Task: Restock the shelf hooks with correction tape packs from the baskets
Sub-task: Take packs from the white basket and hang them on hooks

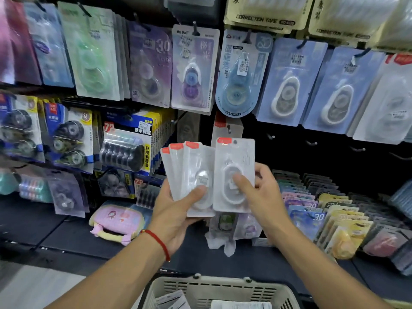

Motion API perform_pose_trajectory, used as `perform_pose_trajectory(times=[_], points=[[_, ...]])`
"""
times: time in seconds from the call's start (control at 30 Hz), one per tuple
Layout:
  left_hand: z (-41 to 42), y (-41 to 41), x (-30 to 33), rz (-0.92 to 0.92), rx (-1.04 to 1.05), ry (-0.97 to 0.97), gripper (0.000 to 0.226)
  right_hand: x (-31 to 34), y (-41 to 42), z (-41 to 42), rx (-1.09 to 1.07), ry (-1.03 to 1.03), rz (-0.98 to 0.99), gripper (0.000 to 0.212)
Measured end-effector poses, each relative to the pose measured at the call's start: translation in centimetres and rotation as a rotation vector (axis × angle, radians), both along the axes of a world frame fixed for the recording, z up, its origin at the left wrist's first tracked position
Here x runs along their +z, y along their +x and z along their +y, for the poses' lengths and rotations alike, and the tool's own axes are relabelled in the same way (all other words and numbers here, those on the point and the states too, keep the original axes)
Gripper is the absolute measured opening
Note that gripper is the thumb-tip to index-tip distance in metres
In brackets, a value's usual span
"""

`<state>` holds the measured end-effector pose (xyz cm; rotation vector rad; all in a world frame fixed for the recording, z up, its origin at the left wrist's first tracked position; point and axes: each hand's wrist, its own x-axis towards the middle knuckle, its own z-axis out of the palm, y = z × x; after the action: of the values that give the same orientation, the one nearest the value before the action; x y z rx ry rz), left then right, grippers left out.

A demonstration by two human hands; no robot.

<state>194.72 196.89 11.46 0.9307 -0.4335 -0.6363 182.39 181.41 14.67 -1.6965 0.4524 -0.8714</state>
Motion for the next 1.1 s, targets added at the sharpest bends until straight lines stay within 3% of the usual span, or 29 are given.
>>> perform_pose_trajectory(times=[0.1,0.6,0.7,0.8,0.87,0.97,1.03,1.1], points=[[1.0,1.1,0.2,-0.059,0.122,0.004,0.064,0.8,1.6,-0.6,-0.049,-0.082,0.015,0.030],[1.9,1.9,0.3,-0.163,0.167,0.018,0.068,0.6,4.6,-1.7,-0.173,-0.096,-0.044,0.038],[2.0,2.3,0.1,-0.163,0.178,0.019,0.067,-0.6,4.9,-3.1,-0.189,-0.179,0.106,0.035],[1.9,2.2,-0.2,-0.163,0.165,0.033,0.068,-2.5,4.8,-4.4,-0.240,-0.280,0.381,0.056],[1.8,2.0,-0.5,-0.155,0.142,0.037,0.069,-3.4,4.6,-4.3,-0.256,-0.305,0.482,0.058],[1.5,1.7,-0.6,-0.118,0.053,0.007,0.065,-3.0,4.3,-2.6,-0.021,-0.188,0.383,0.048],[1.2,1.3,-0.6,-0.100,-0.006,-0.002,0.067,-2.2,4.1,-0.8,0.182,-0.090,0.319,0.055],[0.9,0.9,-0.6,-0.086,-0.044,-0.001,0.074,-1.7,3.9,0.7,0.236,-0.131,0.278,0.051]])
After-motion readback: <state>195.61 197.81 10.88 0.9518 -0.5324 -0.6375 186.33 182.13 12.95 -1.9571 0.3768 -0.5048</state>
